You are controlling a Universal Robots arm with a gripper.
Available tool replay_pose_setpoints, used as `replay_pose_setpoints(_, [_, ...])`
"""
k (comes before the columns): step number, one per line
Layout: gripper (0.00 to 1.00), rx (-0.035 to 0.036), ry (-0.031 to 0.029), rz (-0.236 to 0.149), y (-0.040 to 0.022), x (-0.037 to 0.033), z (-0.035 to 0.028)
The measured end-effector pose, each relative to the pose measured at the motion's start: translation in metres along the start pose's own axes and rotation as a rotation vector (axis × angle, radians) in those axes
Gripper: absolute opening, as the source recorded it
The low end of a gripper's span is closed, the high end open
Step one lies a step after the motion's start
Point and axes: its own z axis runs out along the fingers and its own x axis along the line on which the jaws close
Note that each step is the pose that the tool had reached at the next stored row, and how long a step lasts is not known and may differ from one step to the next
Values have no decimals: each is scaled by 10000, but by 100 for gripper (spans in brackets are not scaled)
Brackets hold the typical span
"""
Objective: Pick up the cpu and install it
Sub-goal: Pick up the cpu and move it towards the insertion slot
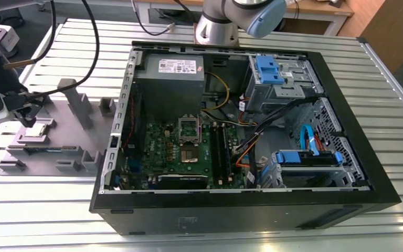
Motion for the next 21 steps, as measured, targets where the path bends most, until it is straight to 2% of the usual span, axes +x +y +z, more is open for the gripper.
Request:
replay_pose_setpoints(5, [10, -1, -2, -1, -2, 4, 28])
replay_pose_setpoints(13, [10, 38, -3, 2, -6, 46, 75])
replay_pose_setpoints(21, [10, 39, -2, 1, -7, 61, 76])
